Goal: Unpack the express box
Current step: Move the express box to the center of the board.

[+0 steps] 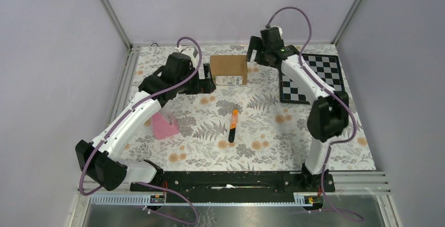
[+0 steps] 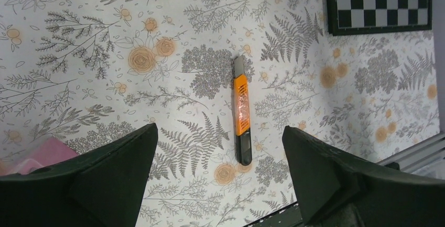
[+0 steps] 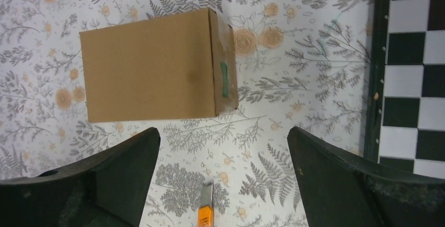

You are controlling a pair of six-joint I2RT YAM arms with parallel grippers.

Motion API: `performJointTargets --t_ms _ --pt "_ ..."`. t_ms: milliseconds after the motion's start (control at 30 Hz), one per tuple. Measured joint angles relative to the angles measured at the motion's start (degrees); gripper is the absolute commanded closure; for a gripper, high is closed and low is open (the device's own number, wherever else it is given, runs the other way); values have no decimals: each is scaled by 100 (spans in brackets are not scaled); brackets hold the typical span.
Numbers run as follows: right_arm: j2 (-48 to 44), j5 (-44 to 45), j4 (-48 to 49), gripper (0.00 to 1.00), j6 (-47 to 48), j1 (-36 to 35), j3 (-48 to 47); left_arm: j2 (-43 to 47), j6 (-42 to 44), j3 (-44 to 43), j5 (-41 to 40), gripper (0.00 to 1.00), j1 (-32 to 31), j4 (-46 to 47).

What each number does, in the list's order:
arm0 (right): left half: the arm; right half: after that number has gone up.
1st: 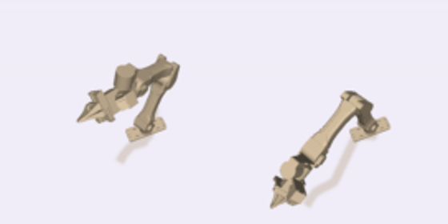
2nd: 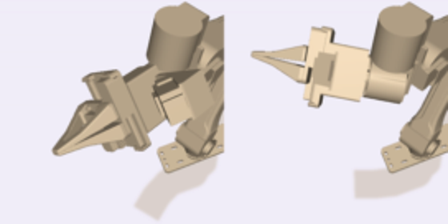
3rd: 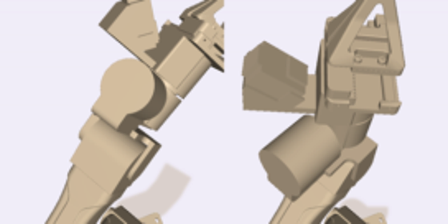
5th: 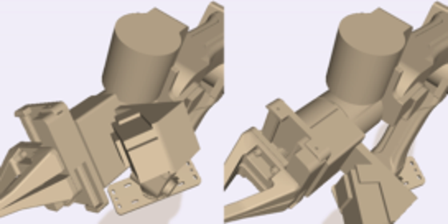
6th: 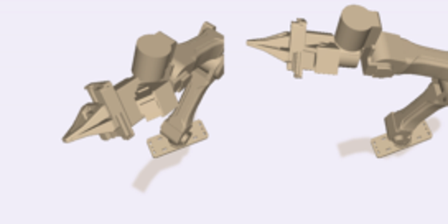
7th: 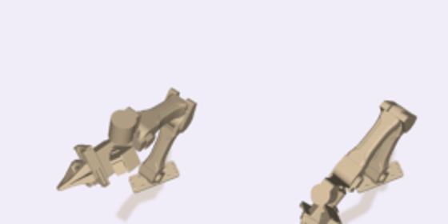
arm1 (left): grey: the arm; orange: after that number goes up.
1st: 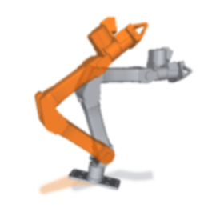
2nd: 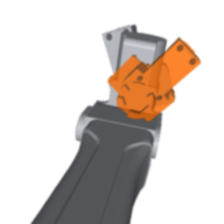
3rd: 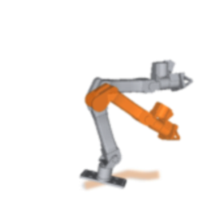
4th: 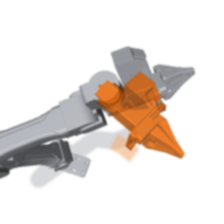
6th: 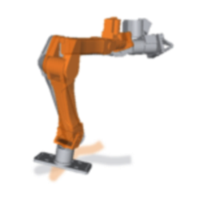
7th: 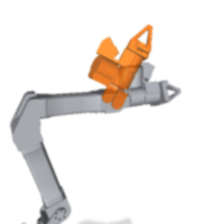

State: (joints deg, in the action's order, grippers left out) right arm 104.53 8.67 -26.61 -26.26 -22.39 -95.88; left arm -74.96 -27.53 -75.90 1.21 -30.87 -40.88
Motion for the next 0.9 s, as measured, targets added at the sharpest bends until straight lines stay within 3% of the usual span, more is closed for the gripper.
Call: performJointTargets --t_ms 200,433,600,767,900 --pt "1318 -105 -105 1 166 0 -1307 -411 -570 -214 48 1 459 374" --pt "2361 -278 -197 1 323 0 -2579 -2732 -1163 -1482 57 1 898 1250" --pt "3071 -474 -400 1 332 33 -3497 -4601 -1403 -3023 74 1 1132 1235" --pt "3587 -654 -525 1 260 98 -4024 -5473 -1552 -4024 74 1 1279 1102" --pt "3856 -857 -595 1 149 153 -4197 -5683 -1624 -4240 219 1 1318 1235"
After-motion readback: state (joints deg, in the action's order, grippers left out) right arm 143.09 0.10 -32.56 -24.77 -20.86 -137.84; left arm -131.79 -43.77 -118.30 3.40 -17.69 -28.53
